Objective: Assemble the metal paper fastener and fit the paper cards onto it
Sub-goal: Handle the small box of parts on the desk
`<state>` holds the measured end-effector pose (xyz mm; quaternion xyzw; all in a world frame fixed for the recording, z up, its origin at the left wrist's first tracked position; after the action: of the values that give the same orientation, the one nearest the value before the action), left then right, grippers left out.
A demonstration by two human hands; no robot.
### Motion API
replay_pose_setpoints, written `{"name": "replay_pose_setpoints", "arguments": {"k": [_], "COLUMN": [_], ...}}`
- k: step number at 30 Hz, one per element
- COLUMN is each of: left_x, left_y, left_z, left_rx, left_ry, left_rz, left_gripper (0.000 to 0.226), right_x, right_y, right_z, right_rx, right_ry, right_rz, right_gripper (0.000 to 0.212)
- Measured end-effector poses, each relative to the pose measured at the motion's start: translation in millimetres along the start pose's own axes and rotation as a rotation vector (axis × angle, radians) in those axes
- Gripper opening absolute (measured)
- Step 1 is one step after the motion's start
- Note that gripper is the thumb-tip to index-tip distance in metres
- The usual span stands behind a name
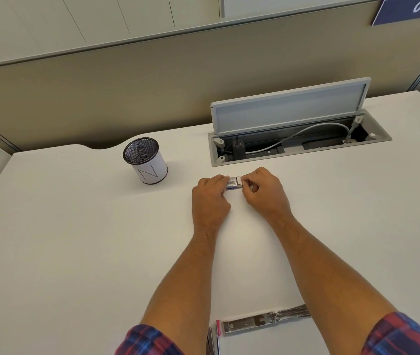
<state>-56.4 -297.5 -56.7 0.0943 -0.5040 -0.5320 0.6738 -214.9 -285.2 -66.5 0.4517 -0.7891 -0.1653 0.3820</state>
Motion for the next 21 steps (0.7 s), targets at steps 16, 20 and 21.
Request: {"name": "replay_pose_setpoints", "arguments": {"k": [16, 20, 21], "left_x": [-2, -2, -2], "left_y": [-2, -2, -2], "left_z": [-1, -1, -1], "left_rx": [0.002, 0.000, -0.004], "left_ry": [0.023, 0.025, 0.025], "left_rz": [-0.059, -0.060, -0.057], "left_gripper": [0.041, 0.040, 0.039], "right_x": [-5, -5, -4], "right_y": [5, 5, 5], "right_z": [-14, -13, -12], "right_rx": [-0.083, -0.090, -0.091], "right_ry": [0.183, 0.155, 0.140], "right_rz": [-0.038, -0.008, -0.003], "right_gripper": [0.025, 0.019, 0.018]}}
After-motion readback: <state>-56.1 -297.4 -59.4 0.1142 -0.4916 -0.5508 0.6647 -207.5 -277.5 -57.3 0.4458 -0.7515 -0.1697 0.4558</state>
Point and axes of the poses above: each hand's wrist, its own x-axis towards the middle knuckle, its own y-axis out of the back of the hand, z = x × y, the point moved 1 cm from there along x, towards the middle knuckle, and after that the axes turned 13 degrees about z, right-handed, at the moved point
